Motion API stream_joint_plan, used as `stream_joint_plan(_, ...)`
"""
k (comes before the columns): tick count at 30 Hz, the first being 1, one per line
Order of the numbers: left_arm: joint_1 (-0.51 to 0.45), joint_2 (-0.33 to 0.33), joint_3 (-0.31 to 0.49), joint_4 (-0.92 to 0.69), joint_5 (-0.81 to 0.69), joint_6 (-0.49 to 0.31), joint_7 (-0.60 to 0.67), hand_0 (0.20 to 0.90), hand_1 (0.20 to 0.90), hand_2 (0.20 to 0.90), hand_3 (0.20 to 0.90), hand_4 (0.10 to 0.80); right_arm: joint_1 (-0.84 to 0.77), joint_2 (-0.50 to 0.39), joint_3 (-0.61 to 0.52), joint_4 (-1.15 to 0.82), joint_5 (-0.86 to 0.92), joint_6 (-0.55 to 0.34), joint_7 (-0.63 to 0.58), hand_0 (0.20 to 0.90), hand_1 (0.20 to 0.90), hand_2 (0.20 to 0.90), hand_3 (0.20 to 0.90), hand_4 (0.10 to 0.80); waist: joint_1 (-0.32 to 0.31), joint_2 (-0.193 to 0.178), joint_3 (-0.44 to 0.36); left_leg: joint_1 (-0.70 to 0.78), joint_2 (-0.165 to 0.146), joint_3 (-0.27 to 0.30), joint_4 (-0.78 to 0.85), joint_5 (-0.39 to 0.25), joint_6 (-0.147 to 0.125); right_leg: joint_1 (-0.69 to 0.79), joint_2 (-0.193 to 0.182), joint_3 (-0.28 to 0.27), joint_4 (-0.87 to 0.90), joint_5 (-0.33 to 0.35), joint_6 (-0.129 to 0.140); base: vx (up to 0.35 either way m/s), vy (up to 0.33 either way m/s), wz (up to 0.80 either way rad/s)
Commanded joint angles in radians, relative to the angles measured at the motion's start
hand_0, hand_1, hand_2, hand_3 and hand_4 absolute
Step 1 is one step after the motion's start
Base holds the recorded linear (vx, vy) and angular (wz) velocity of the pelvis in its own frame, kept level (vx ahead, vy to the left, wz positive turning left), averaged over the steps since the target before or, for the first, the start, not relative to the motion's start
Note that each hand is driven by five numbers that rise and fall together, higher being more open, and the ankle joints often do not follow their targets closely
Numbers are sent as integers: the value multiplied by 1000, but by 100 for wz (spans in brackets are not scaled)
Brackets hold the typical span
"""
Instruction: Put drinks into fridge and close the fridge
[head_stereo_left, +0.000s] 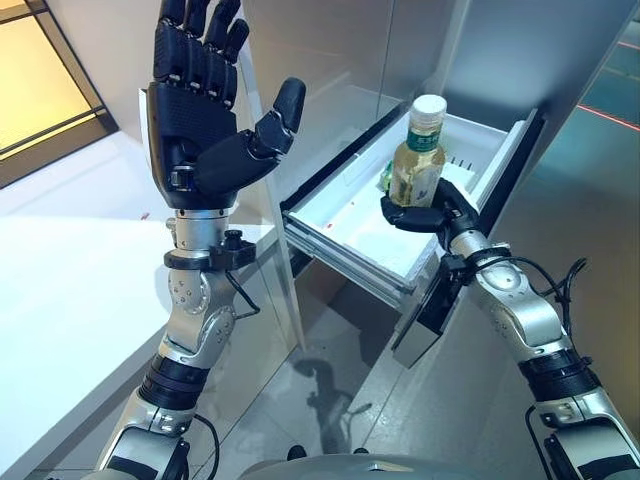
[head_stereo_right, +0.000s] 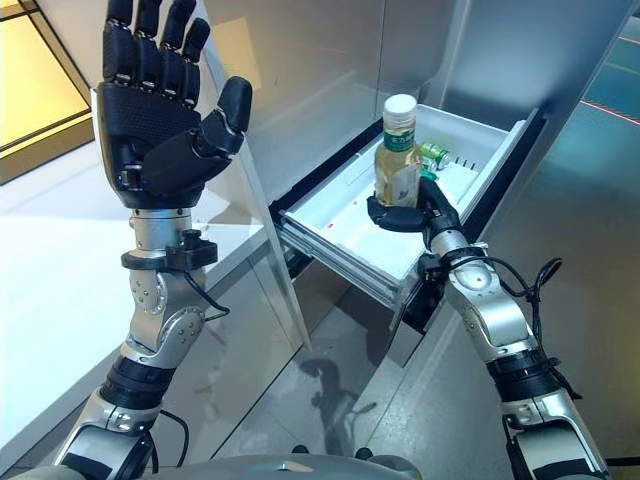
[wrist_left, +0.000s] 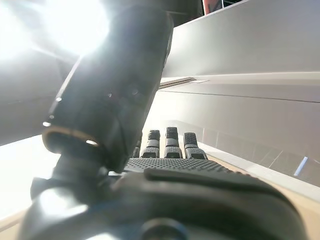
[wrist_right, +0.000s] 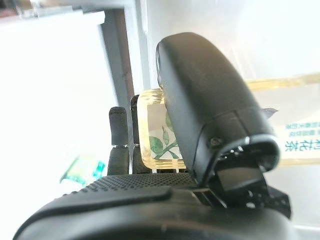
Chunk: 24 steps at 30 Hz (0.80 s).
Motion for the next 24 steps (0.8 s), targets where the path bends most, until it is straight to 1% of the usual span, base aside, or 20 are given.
stream_joint_plan(1, -35, 14, -44, -5, -155, 121, -231, 900, 900, 900, 900, 800, -306, -48, -122, 29, -4, -223, -65, 300, 300, 300, 200, 100, 30, -20, -86, -2, -2, -19, 1, -87, -11, -22, 14, -36, 5, -8, 55, 21, 26, 5)
stream_joint_plan(3, -13, 9, -73, -3, -243, 233, -326, 900, 900, 900, 900, 800, -335, -77, -115, 102, 9, -239, -81, 300, 300, 300, 200, 100, 43, -18, -85, -2, -2, -24, 1, -86, -12, -20, 13, -43, 5, -8, 55, 24, 21, 9)
stream_joint_plan(4, 8, 7, -91, 5, -292, 317, -403, 900, 900, 900, 900, 800, -357, -101, -107, 152, 9, -247, -90, 300, 300, 300, 200, 100, 54, -17, -84, -3, -3, -28, 1, -85, -13, -19, 11, -50, 4, -8, 55, 27, 23, 15)
stream_joint_plan(5, 28, 11, -106, 8, -328, 369, -443, 900, 900, 900, 900, 800, -375, -120, -96, 188, 16, -251, -94, 300, 300, 300, 200, 100, 62, -14, -83, -3, -3, -31, 1, -84, -14, -18, 10, -54, 4, -7, 54, 36, 34, 19)
stream_joint_plan(6, 63, 14, -128, 18, -380, 477, -494, 900, 900, 900, 900, 800, -403, -146, -79, 251, -13, -252, -87, 300, 300, 300, 200, 100, 75, -10, -83, -3, -4, -36, 1, -83, -16, -16, 8, -62, 4, -7, 54, 31, 39, 13)
stream_joint_plan(7, 88, 21, -134, 23, -406, 520, -519, 900, 900, 900, 900, 800, -420, -171, -64, 286, -11, -250, -82, 300, 300, 300, 200, 100, 82, -7, -82, -4, -5, -38, 1, -81, -17, -15, 6, -68, 4, -8, 54, 23, 37, 7)
stream_joint_plan(8, 104, 27, -142, 27, -411, 530, -531, 900, 900, 900, 900, 800, -433, -179, -53, 313, -14, -255, -83, 300, 300, 300, 200, 100, 87, -5, -82, -4, -5, -39, 1, -80, -18, -15, 5, -71, 4, -7, 54, 11, 32, 5)
stream_joint_plan(10, 164, 52, -159, 46, -441, 610, -558, 900, 900, 900, 900, 800, -469, -216, -20, 397, -19, -251, -68, 300, 300, 300, 200, 100, 105, 1, -80, -6, -6, -44, 1, -77, -20, -14, 1, -86, 4, -8, 55, 16, 41, 9)
stream_joint_plan(12, 216, 75, -180, 71, -458, 665, -577, 900, 900, 900, 900, 800, -505, -240, 10, 477, -41, -247, -48, 300, 300, 300, 200, 100, 119, 7, -78, 1, -6, -49, 1, -82, -22, -4, -1, -98, 4, -16, 56, 56, 48, 19)
stream_joint_plan(13, 269, 98, -202, 95, -464, 702, -590, 900, 900, 900, 900, 800, -544, -270, 44, 550, -66, -228, -32, 300, 300, 300, 200, 100, 134, 12, -75, 1, -9, -54, 1, -79, -22, -1, -4, -107, 4, -16, 57, 62, 52, 20)
stream_joint_plan(14, 298, 107, -217, 113, -457, 716, -588, 900, 900, 900, 900, 800, -565, -283, 64, 596, -93, -220, -16, 300, 300, 300, 200, 100, 142, 15, -73, 0, -11, -58, 1, -77, -22, 0, -6, -112, 4, -16, 56, 27, 41, 14)
stream_joint_plan(15, 298, 106, -217, 113, -457, 716, -588, 900, 900, 900, 900, 800, -568, -283, 65, 598, -93, -220, -15, 300, 300, 300, 200, 100, 141, 15, -73, 0, -11, -58, 1, -77, -22, 1, -6, -113, 4, -16, 56, 16, 29, 11)
stream_joint_plan(16, 336, 129, -225, 133, -462, 733, -583, 900, 900, 900, 900, 800, -594, -307, 95, 654, -110, -211, 10, 300, 300, 300, 200, 100, 152, 19, -71, -3, -13, -63, 1, -74, -22, 1, -8, -119, 4, -16, 57, 16, 36, 24)
stream_joint_plan(17, 370, 143, -230, 154, -436, 753, -589, 900, 900, 900, 900, 800, -621, -324, 123, 701, -139, -176, 52, 300, 300, 300, 200, 100, 161, 22, -69, -6, -15, -69, 1, -71, -22, 1, -12, -126, 4, -16, 58, 16, 41, 24)
stream_joint_plan(18, 380, 150, -230, 160, -437, 753, -589, 900, 900, 900, 900, 800, -626, -331, 134, 713, -148, -172, 62, 300, 300, 300, 200, 100, 163, 24, -68, -7, -16, -70, 1, -69, -21, 0, -12, -127, 4, -16, 58, 5, 40, 26)
stream_joint_plan(19, 410, 164, -230, 174, -426, 760, -596, 900, 900, 900, 900, 800, -639, -346, 160, 737, -188, -143, 94, 300, 300, 300, 200, 100, 169, 28, -65, -12, -18, -75, 1, -66, -21, -2, -15, -131, 4, -16, 58, -6, 24, 16)
stream_joint_plan(21, 431, 173, -225, 186, -408, 750, -607, 900, 900, 900, 900, 800, -648, -360, 181, 772, -197, -130, 139, 300, 300, 300, 200, 100, 173, 31, -61, -16, -19, -78, 1, -63, -20, -4, -17, -135, 4, -14, 59, -8, 20, 23)
stream_joint_plan(24, 463, 188, -207, 231, -405, 738, -573, 900, 900, 900, 900, 800, -649, -382, 215, 858, -275, -65, 269, 300, 300, 300, 200, 100, 185, 36, -52, -21, -22, -83, 1, -57, -19, -8, -23, -145, 5, -11, 61, 0, 2, 14)
